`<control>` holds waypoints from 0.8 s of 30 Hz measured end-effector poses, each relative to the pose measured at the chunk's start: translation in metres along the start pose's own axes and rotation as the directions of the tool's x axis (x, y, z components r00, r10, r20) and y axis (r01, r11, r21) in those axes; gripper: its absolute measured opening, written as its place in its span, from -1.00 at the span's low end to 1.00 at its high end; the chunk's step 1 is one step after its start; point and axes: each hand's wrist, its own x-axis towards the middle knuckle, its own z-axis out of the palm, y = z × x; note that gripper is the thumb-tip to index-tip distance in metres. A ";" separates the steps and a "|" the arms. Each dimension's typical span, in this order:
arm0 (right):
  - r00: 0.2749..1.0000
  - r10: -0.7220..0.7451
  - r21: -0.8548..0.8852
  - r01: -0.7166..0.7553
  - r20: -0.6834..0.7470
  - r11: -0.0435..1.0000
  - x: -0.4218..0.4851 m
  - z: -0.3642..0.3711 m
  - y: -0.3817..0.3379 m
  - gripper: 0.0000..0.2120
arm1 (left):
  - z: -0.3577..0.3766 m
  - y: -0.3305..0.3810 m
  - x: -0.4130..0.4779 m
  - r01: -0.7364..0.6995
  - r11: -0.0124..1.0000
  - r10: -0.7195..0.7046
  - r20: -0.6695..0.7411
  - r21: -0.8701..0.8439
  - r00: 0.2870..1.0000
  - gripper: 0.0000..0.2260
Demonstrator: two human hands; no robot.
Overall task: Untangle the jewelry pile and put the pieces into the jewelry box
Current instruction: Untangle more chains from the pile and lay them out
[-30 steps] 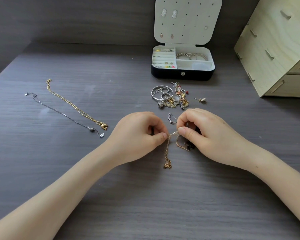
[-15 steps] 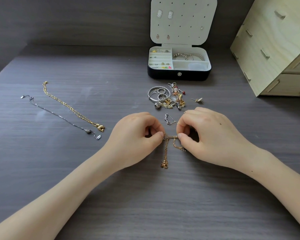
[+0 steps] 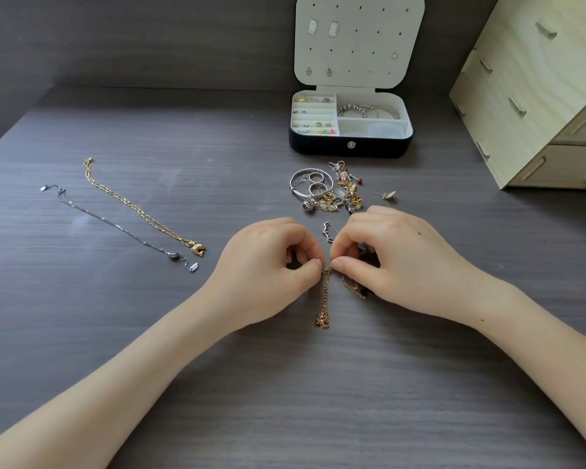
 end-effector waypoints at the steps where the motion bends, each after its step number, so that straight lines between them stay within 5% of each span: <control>1: 1.000 -0.009 -0.014 0.009 0.026 1.000 0.000 -0.001 -0.001 -0.91 | 0.000 0.000 0.000 -0.002 1.000 0.002 0.000 -0.001 1.000 -0.95; 13: 0.998 0.013 0.061 -0.017 0.067 0.998 -0.005 0.001 0.001 -0.88 | -0.002 0.000 -0.003 -0.010 0.999 0.010 -0.028 -0.031 1.000 -0.94; 24: 0.999 0.042 0.379 -0.039 -0.001 0.925 -0.005 0.005 0.000 -0.90 | 0.002 -0.002 -0.009 -0.065 0.995 0.056 -0.102 -0.082 0.993 -0.95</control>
